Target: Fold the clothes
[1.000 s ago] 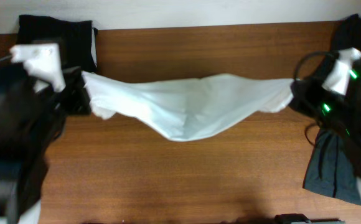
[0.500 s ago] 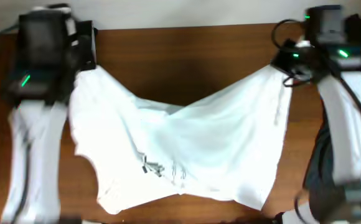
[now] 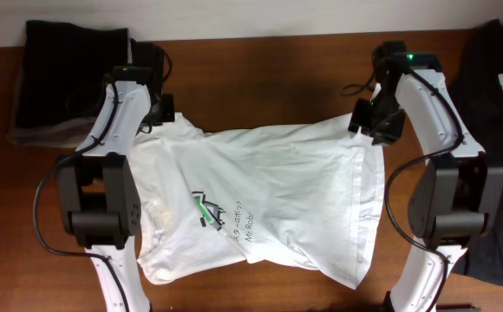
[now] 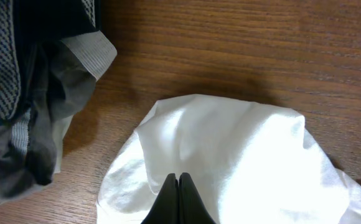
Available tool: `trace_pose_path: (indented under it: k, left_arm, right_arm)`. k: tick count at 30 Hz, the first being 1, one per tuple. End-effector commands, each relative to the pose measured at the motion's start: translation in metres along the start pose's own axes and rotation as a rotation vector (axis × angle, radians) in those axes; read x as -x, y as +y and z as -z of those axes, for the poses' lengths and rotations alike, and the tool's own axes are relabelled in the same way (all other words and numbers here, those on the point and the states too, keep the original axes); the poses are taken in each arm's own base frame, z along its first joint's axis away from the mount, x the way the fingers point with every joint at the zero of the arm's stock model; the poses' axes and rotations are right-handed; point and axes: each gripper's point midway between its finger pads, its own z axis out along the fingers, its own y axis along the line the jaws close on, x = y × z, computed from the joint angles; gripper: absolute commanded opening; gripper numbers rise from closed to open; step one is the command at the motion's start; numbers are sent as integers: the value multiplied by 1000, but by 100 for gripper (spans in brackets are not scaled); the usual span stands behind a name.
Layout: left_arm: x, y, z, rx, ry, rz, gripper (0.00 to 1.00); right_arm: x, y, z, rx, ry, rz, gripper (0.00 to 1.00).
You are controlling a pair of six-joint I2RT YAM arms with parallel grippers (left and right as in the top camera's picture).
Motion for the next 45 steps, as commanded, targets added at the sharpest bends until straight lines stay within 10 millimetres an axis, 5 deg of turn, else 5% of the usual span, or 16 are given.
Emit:
trace_pose_path:
  k: [1,5,12,29,35,45]
  left_arm:
    - [-1,-3,2,-12,4,6,1]
    - [-2,-4,2,-19,9,5,0]
    - [-4,-4,2,-21,17,4,1]
    - [-5,-4,2,-20,20,3,1]
    - [-5,-4,2,-20,19,3,0]
    - [-4,-4,3,-20,18,3,1]
  right_arm:
    - [-22,-7,-17,-21,78,81,48]
    - [-36,-15,-41,-34,125,124,48]
    - [-28,-15,-72,-12,63,181,48]
    - [-18,-13,-98,-7,53,235,41]
    - [-17,-13,-96,-9,53,213,8]
    - [-7,-16,-65,-63,51,193,7]
